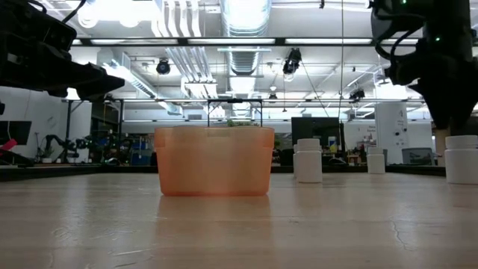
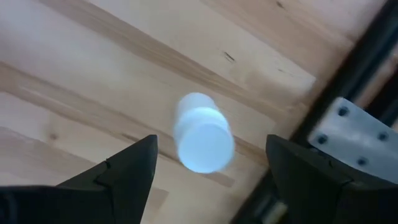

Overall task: Pick and place pill bottles into a basket
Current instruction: Put the white pill bottle into the orange bin

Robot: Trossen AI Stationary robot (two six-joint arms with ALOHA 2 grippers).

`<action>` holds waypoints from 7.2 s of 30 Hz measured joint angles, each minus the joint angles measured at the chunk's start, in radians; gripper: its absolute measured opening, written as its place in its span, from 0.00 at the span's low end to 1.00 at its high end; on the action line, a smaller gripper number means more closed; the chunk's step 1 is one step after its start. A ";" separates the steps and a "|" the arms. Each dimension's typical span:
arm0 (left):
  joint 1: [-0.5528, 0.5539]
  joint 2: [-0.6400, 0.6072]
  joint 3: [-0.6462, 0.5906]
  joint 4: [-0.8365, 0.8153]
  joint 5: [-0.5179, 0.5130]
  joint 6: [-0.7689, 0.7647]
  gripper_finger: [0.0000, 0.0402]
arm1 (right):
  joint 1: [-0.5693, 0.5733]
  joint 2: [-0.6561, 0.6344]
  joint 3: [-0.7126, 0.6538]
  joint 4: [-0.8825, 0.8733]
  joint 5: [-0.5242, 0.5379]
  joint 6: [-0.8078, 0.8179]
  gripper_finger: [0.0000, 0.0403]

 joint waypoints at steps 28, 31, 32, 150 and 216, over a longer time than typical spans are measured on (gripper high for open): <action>0.000 0.000 0.000 0.001 0.000 0.000 0.61 | 0.000 -0.018 -0.078 0.088 -0.013 -0.008 0.71; 0.000 0.000 0.000 0.001 0.000 0.000 0.61 | 0.000 -0.018 -0.081 0.095 -0.040 -0.011 0.70; 0.000 0.000 0.000 0.001 0.000 0.000 0.61 | 0.000 -0.018 -0.083 0.097 -0.051 -0.020 0.70; 0.000 0.003 0.000 -0.001 0.000 0.000 0.61 | 0.042 0.780 1.180 -0.261 -0.055 -0.917 0.37; 0.000 0.007 0.000 0.000 0.000 0.000 0.61 | -0.037 1.195 1.556 -0.182 -0.067 -1.141 0.37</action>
